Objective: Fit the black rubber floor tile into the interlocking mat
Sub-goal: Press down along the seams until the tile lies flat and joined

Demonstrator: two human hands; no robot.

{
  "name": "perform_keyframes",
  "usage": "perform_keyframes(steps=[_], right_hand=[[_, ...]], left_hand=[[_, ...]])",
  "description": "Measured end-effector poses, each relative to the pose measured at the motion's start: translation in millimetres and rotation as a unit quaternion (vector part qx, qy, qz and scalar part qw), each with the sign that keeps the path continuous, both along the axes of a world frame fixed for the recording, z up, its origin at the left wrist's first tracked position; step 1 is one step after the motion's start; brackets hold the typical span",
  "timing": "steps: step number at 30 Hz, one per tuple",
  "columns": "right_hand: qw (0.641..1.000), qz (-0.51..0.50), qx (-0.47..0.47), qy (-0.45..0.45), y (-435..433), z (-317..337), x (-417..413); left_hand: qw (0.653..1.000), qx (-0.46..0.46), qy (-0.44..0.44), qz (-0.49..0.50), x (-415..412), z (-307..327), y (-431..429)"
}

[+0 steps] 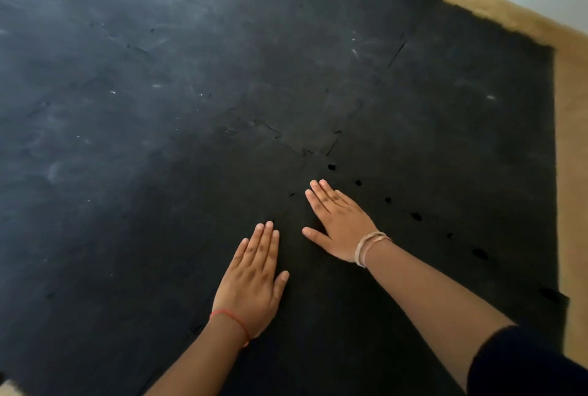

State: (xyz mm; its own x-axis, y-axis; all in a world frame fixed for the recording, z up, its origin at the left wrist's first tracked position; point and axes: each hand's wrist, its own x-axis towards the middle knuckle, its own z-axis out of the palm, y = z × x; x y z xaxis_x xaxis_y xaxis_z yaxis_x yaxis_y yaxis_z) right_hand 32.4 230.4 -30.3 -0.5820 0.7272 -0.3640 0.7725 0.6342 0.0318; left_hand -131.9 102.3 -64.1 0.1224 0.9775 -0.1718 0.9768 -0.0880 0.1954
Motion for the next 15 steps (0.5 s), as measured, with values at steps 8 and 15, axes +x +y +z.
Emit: perform_keyframes(steps=[8, 15], right_hand=[[0.984, -0.164, 0.019, 0.069, -18.8, -5.3, 3.8], [0.951, -0.269, 0.116, 0.099, -23.7, -24.4, 20.8]], left_hand=[[0.998, 0.044, 0.019, -0.029, 8.1, 6.7, 23.2], [0.997, -0.011, -0.003, -0.077, 48.1, 22.4, 132.1]])
